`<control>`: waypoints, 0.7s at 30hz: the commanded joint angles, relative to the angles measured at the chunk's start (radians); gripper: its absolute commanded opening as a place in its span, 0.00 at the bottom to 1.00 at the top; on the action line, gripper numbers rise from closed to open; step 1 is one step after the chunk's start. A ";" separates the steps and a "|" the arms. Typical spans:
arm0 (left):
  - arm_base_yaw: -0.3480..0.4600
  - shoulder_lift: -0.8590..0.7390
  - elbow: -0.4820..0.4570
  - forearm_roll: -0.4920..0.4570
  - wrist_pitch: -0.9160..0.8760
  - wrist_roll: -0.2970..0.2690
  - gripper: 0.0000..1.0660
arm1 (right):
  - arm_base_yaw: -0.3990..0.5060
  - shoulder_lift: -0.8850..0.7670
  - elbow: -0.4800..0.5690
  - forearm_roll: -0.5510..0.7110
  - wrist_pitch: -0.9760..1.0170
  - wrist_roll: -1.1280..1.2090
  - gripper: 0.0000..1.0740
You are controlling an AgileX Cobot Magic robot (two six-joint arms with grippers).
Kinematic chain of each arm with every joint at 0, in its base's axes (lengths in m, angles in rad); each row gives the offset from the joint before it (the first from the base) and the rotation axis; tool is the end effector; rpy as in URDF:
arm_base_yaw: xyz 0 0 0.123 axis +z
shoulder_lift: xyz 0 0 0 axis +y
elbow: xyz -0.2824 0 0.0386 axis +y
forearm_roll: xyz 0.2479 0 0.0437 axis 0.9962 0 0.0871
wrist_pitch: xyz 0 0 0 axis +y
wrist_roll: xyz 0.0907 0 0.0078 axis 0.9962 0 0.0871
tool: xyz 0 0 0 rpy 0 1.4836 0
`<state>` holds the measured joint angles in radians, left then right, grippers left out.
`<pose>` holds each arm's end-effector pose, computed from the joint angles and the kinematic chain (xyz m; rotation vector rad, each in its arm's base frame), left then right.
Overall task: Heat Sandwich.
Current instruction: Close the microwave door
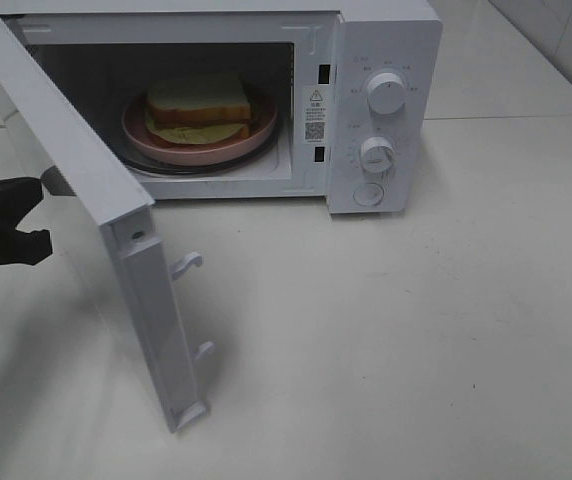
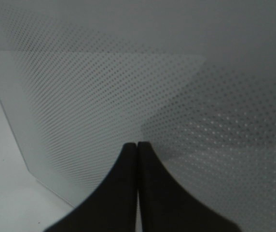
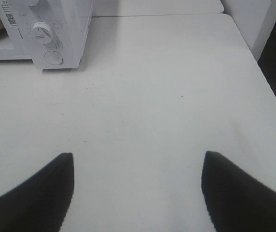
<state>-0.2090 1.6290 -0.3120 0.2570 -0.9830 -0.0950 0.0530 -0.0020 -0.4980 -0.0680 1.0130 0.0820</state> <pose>0.2361 -0.0697 0.1505 0.3853 1.7971 -0.3071 -0.0028 -0.0054 0.2807 0.0301 1.9946 0.0062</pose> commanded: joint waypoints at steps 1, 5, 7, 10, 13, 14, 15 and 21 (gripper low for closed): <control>-0.061 0.024 -0.035 -0.029 -0.043 0.009 0.00 | -0.006 -0.030 0.001 0.001 -0.015 0.002 0.67; -0.118 0.046 -0.079 -0.093 -0.040 0.022 0.00 | -0.006 -0.030 0.001 0.001 -0.015 0.002 0.67; -0.148 0.057 -0.102 -0.134 -0.039 0.025 0.00 | -0.006 -0.030 0.001 0.001 -0.015 0.002 0.67; -0.196 0.077 -0.143 -0.201 -0.026 0.037 0.00 | -0.006 -0.030 0.001 0.001 -0.015 0.002 0.67; -0.223 0.094 -0.171 -0.232 -0.024 0.053 0.00 | -0.006 -0.030 0.001 0.001 -0.015 0.002 0.67; -0.249 0.111 -0.206 -0.257 -0.021 0.057 0.00 | -0.006 -0.030 0.001 0.001 -0.015 0.002 0.67; -0.262 0.119 -0.223 -0.257 -0.019 0.058 0.00 | -0.006 -0.030 0.001 0.001 -0.015 0.002 0.67; -0.323 0.183 -0.320 -0.306 0.005 0.065 0.00 | -0.006 -0.030 0.001 0.001 -0.015 0.002 0.67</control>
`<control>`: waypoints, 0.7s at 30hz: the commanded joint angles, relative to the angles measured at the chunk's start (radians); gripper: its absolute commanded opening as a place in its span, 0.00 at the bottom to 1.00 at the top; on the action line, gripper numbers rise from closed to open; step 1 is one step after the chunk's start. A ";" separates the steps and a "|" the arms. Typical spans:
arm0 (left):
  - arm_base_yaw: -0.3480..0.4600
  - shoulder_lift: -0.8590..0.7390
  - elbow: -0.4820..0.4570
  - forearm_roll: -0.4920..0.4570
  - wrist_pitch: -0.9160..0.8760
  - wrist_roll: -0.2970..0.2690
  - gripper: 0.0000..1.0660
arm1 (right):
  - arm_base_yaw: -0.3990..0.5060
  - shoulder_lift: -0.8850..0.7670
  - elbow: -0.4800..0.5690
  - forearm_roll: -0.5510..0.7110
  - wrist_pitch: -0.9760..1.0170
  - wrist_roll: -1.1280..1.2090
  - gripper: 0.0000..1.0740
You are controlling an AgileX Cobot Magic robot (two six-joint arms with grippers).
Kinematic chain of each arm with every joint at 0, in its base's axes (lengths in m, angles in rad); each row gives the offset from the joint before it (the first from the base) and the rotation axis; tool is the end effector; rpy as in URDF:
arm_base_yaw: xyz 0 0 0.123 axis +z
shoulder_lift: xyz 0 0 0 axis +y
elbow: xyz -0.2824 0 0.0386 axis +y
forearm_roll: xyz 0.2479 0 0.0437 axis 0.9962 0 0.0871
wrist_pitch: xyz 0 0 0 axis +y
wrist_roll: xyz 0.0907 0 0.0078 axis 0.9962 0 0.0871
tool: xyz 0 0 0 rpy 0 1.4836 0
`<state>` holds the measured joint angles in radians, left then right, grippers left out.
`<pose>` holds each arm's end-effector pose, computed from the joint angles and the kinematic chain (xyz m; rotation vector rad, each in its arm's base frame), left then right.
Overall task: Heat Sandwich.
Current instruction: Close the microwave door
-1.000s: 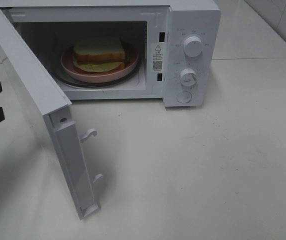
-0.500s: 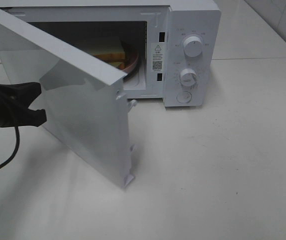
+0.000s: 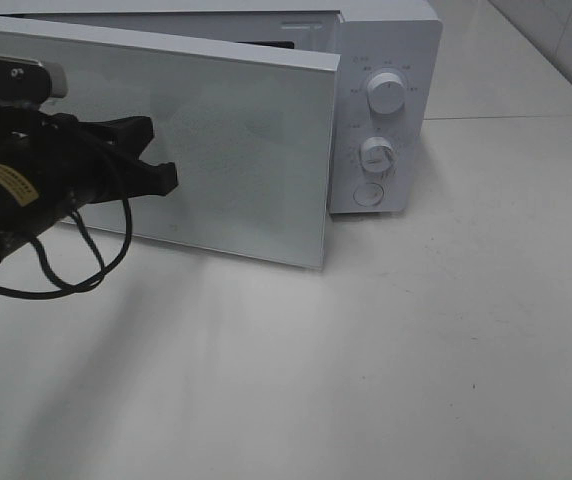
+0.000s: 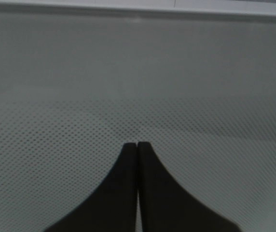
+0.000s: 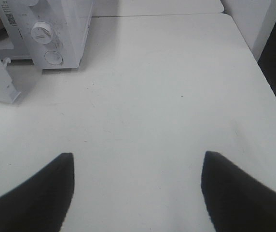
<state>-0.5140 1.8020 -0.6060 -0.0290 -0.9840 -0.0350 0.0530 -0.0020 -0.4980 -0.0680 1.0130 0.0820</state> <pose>0.2832 -0.1574 0.1629 0.3750 1.6703 -0.4012 -0.0028 -0.0054 0.2807 0.0301 1.9946 0.0062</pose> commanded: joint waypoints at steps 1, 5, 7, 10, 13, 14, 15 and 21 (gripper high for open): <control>-0.018 0.010 -0.026 -0.020 0.006 0.005 0.00 | -0.006 -0.030 0.001 0.001 -0.015 0.002 0.67; -0.065 0.060 -0.130 -0.063 0.053 0.043 0.00 | -0.006 -0.030 0.001 0.001 -0.015 0.003 0.67; -0.070 0.070 -0.149 -0.064 0.062 0.044 0.00 | -0.006 -0.030 0.001 0.001 -0.015 0.003 0.67; -0.081 0.094 -0.203 -0.067 0.091 0.051 0.00 | -0.006 -0.030 0.001 0.001 -0.015 0.003 0.67; -0.092 0.116 -0.251 -0.077 0.106 0.062 0.00 | -0.006 -0.030 0.001 0.001 -0.015 0.003 0.67; -0.092 0.129 -0.279 -0.077 0.111 0.062 0.00 | -0.006 -0.030 0.001 0.001 -0.015 0.003 0.67; -0.095 0.133 -0.295 -0.079 0.121 0.062 0.00 | -0.006 -0.030 0.001 0.001 -0.015 0.003 0.67; -0.103 0.167 -0.365 -0.125 0.170 0.102 0.00 | -0.006 -0.030 0.001 0.000 -0.015 0.007 0.67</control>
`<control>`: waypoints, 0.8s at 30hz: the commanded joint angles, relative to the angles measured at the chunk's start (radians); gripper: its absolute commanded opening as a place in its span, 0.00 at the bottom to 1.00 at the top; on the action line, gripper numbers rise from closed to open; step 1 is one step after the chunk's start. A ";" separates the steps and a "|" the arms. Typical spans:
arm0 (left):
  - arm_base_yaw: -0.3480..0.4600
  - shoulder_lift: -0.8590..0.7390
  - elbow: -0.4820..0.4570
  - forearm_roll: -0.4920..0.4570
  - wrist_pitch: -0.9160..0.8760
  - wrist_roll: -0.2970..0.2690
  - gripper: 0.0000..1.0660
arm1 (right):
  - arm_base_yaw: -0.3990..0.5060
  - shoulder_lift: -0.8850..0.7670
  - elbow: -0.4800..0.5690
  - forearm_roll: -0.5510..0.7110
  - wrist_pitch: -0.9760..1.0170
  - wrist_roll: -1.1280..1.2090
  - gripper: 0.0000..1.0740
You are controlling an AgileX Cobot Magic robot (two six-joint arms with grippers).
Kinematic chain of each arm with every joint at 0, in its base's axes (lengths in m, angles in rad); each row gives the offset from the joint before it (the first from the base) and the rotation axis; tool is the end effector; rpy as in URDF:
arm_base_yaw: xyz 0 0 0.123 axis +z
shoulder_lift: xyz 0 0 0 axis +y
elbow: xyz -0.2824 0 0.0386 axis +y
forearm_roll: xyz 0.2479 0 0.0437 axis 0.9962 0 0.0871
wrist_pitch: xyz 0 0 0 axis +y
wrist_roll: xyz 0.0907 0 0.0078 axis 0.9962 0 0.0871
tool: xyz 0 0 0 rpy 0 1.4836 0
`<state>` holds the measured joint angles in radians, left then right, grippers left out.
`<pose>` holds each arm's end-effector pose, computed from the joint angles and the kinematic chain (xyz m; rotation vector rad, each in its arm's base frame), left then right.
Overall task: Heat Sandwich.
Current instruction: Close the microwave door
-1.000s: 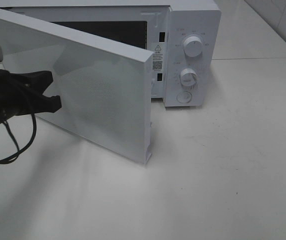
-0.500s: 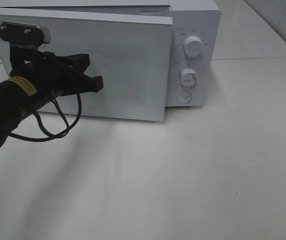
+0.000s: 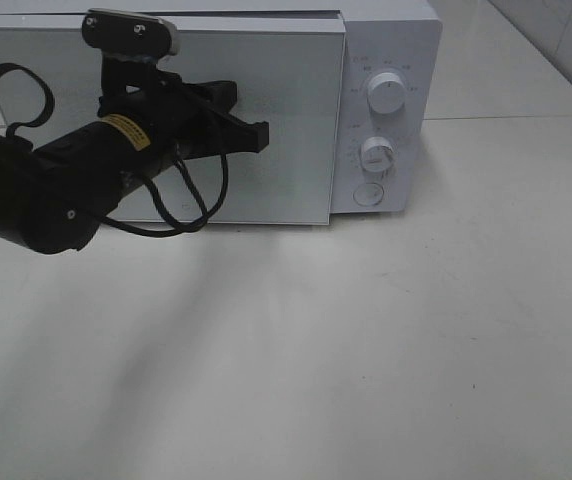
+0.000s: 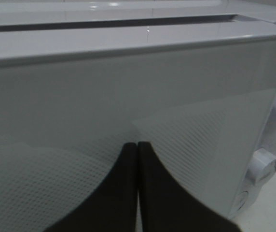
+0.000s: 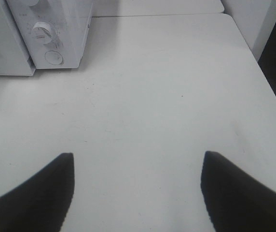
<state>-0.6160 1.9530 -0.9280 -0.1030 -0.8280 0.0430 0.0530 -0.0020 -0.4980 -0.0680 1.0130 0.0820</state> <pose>0.3283 -0.2240 0.1711 0.4383 1.6428 -0.4185 -0.0028 -0.0054 0.2807 0.0301 1.9946 0.0062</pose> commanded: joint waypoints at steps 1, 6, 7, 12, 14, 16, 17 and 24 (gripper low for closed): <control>-0.005 0.023 -0.053 -0.058 0.019 0.033 0.00 | -0.006 -0.030 0.001 0.000 -0.015 0.008 0.67; -0.008 0.048 -0.104 -0.121 0.059 0.085 0.00 | -0.006 -0.030 0.001 0.000 -0.015 0.010 0.67; -0.008 0.061 -0.129 -0.140 0.074 0.102 0.00 | -0.006 -0.030 0.001 0.000 -0.015 0.010 0.67; -0.008 0.095 -0.199 -0.161 0.114 0.114 0.00 | -0.006 -0.030 0.001 0.000 -0.015 0.010 0.67; -0.008 0.097 -0.208 -0.159 0.118 0.114 0.00 | -0.006 -0.030 0.001 0.000 -0.015 0.010 0.67; -0.013 0.093 -0.213 -0.156 0.125 0.114 0.00 | -0.006 -0.030 0.001 0.000 -0.015 0.010 0.67; -0.014 0.091 -0.213 -0.152 0.125 0.114 0.00 | -0.006 -0.030 0.001 0.000 -0.015 0.010 0.67; -0.049 0.067 -0.212 -0.146 0.158 0.118 0.00 | -0.006 -0.030 0.001 0.000 -0.015 0.010 0.67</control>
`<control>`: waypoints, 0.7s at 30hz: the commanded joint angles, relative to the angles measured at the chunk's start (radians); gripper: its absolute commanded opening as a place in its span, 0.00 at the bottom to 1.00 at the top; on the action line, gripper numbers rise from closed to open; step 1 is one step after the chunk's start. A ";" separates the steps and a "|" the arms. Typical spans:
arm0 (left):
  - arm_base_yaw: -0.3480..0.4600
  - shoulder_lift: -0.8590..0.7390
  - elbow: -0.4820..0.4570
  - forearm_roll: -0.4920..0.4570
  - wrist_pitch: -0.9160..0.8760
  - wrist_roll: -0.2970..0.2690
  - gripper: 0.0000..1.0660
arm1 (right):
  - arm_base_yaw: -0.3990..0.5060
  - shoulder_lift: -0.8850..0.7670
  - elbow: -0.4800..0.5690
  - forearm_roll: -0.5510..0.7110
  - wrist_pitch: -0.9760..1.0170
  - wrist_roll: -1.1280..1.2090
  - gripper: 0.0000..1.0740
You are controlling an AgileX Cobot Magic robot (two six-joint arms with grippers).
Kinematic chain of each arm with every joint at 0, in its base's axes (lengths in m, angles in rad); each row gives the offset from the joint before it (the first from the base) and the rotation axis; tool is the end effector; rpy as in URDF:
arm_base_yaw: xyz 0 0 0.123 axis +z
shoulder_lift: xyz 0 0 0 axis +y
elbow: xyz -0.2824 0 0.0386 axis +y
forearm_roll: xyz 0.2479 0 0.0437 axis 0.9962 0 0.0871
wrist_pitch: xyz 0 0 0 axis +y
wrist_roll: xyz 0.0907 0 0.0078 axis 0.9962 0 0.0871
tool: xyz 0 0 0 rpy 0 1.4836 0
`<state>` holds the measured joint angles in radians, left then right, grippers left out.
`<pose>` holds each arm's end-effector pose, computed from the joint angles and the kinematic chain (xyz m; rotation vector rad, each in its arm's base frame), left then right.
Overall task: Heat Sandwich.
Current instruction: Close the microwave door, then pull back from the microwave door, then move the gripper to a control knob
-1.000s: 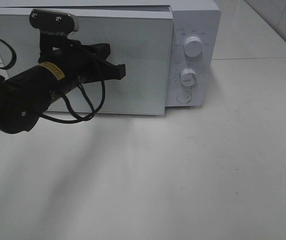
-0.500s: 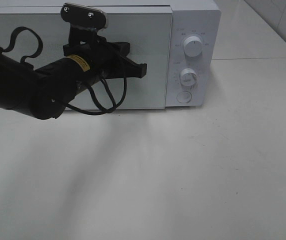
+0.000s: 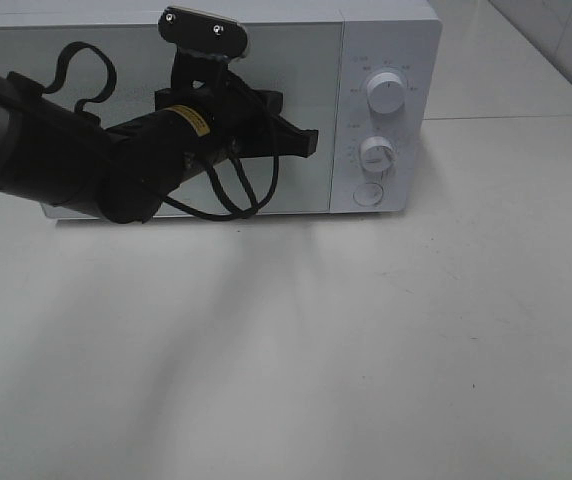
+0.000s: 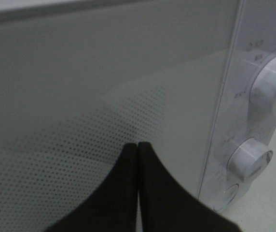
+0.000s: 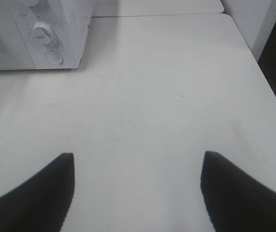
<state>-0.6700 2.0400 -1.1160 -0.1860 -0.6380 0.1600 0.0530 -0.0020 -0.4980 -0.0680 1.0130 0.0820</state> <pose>0.3471 -0.2622 0.1672 0.5214 1.7147 -0.3774 -0.0028 -0.0054 0.2807 0.0301 1.9946 0.0062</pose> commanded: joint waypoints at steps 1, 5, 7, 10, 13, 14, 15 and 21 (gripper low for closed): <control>0.001 -0.026 -0.022 -0.063 -0.017 0.001 0.00 | -0.006 -0.030 0.001 0.000 -0.015 0.010 0.67; -0.018 -0.054 0.014 -0.064 0.004 0.001 0.00 | -0.006 -0.030 0.001 0.001 -0.015 0.006 0.67; -0.029 -0.072 0.043 -0.064 0.009 0.001 0.00 | -0.006 -0.030 0.001 0.001 -0.015 0.006 0.66; -0.028 -0.116 0.097 -0.063 0.032 0.000 0.00 | -0.006 -0.030 0.001 0.001 -0.015 0.006 0.66; -0.028 -0.167 0.150 -0.066 0.080 -0.005 0.00 | -0.006 -0.030 0.001 0.001 -0.015 0.006 0.66; -0.028 -0.187 0.166 -0.067 0.109 -0.005 0.00 | -0.006 -0.030 0.001 0.001 -0.015 0.006 0.66; -0.028 -0.202 0.180 -0.067 0.136 -0.005 0.00 | -0.006 -0.030 0.001 0.001 -0.015 0.006 0.66; -0.028 -0.284 0.214 -0.078 0.344 -0.007 0.32 | -0.006 -0.030 0.001 0.001 -0.015 0.006 0.66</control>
<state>-0.6920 1.7700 -0.9050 -0.2540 -0.3190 0.1600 0.0530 -0.0020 -0.4980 -0.0680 1.0130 0.0820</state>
